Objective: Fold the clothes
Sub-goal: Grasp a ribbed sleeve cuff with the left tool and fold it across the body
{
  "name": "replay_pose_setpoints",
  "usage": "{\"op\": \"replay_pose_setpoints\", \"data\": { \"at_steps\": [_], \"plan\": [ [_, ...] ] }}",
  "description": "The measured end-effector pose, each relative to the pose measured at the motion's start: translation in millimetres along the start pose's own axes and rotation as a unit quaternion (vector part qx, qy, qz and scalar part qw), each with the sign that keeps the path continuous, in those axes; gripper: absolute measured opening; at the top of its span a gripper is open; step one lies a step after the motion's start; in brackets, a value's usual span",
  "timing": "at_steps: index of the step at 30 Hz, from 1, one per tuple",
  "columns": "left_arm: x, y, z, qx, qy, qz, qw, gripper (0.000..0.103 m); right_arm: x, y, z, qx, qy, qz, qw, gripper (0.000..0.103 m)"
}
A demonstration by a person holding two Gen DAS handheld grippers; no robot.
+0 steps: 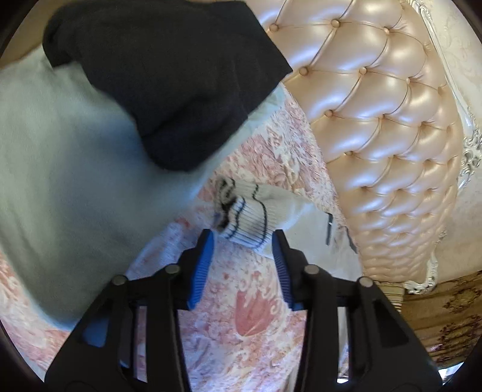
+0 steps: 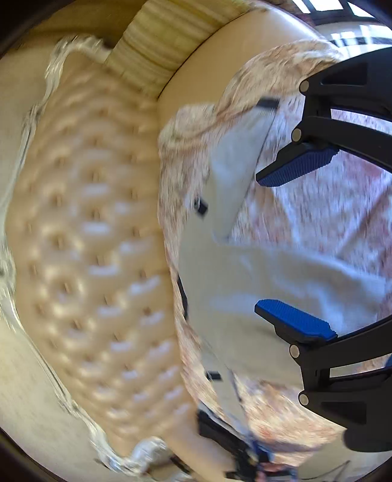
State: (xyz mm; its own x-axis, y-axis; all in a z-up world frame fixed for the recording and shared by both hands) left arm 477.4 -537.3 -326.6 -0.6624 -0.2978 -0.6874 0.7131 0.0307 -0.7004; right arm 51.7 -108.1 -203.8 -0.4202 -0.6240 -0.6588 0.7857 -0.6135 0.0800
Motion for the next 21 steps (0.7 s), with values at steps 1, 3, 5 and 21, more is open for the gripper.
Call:
{"op": "replay_pose_setpoints", "data": {
  "at_steps": [1, 3, 5, 21],
  "plan": [
    [2, -1, -1, -0.004, 0.001, -0.003, 1.0000, 0.035, 1, 11, 0, -0.012, 0.003, 0.005, 1.000, 0.078],
    [6, 0, 0, -0.024, 0.003, -0.012, 0.9996, 0.033, 6, 27, -1, -0.026, 0.010, 0.017, 0.999, 0.078],
    [10, 3, 1, -0.047, 0.004, -0.023, 0.9986, 0.031, 11, 38, -2, -0.035, 0.016, 0.027, 0.999, 0.078],
    [7, -11, 11, -0.033, -0.057, 0.010, 0.9978, 0.011, 23, 62, 8, -0.058, 0.021, 0.050, 0.997, 0.078]
  ]
}}
Point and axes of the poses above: each gripper's, at about its wrist camera, not at the fingertips, and x roughly the way its jaws point, y to its left, z to its top, the point moved 8 cm from there along x, roughly the way its jaws point, and after that the axes turned 4 degrees about -y, right-handed, at the moved point
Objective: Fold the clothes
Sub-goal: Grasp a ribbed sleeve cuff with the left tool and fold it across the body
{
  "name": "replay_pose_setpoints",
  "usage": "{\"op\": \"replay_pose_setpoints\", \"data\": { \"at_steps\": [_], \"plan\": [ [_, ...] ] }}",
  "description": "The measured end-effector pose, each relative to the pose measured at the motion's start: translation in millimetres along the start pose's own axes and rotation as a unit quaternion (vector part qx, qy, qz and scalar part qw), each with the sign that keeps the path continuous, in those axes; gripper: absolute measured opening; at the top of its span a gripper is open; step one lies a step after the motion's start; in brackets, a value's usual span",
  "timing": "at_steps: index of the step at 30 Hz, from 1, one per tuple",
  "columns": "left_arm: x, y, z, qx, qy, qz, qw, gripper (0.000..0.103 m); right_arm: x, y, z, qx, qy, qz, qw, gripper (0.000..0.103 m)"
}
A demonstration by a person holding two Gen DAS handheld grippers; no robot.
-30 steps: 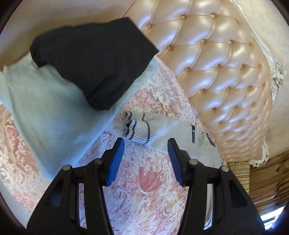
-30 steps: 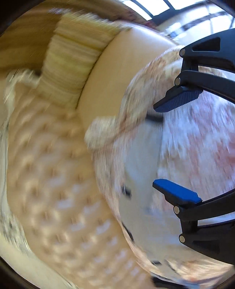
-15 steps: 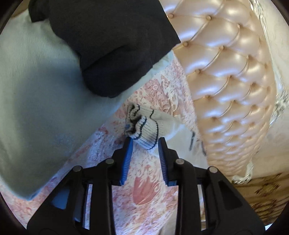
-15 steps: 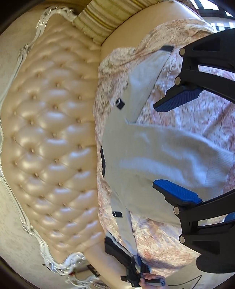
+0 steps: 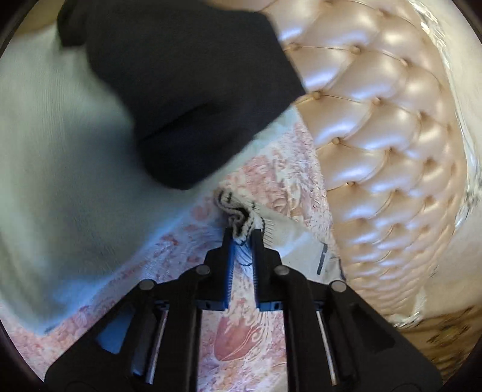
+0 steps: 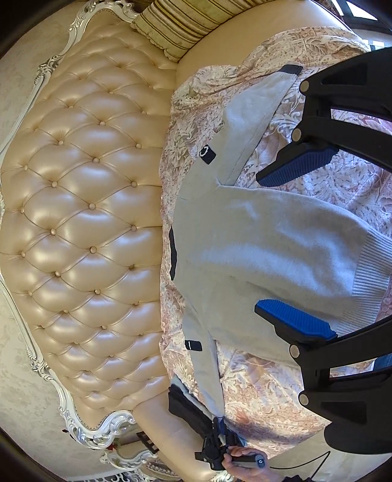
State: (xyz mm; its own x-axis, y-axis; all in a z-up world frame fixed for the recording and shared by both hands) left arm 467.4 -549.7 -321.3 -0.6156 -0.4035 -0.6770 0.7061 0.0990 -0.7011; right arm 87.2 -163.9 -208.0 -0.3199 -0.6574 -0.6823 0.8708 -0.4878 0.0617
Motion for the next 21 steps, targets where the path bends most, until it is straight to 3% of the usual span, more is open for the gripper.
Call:
{"op": "replay_pose_setpoints", "data": {
  "at_steps": [3, 8, 11, 14, 16, 21],
  "plan": [
    [-14, -32, -2, 0.076, -0.023, 0.013, 0.9968, 0.011, 4, 2, 0, -0.005, 0.004, 0.004, 1.000, 0.078],
    [-29, -106, -6, 0.192, -0.037, 0.033, 0.9802, 0.011, 8, 2, 1, -0.005, 0.004, 0.011, 1.000, 0.078],
    [-15, -152, -10, 0.249, -0.035, 0.066, 0.9655, 0.011, 8, -5, 5, 0.002, 0.001, 0.013, 1.000, 0.078],
    [13, -201, -15, 0.277, -0.017, 0.089, 0.9566, 0.011, 9, -16, 8, 0.012, -0.001, 0.013, 1.000, 0.078],
    [35, -240, -26, 0.315, -0.009, 0.102, 0.9434, 0.011, 8, -27, 10, 0.019, -0.003, 0.010, 1.000, 0.078],
    [100, -345, -103, 0.432, 0.004, 0.107, 0.8958, 0.011, 0, -62, 14, 0.042, -0.011, -0.002, 0.999, 0.078]
  ]
}}
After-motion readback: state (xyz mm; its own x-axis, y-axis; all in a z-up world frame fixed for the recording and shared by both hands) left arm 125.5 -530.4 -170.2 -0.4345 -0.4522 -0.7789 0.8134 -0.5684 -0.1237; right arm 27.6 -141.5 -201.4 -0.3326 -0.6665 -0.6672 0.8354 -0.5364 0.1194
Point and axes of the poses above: each gripper's, at about its wrist camera, not at the fingertips, and x roughly the way its jaws point, y to its left, z to its top, the point moved 8 cm from there along x, roughly the way its jaws point, and after that the axes turned 4 degrees about -y, right-handed, at the moved point
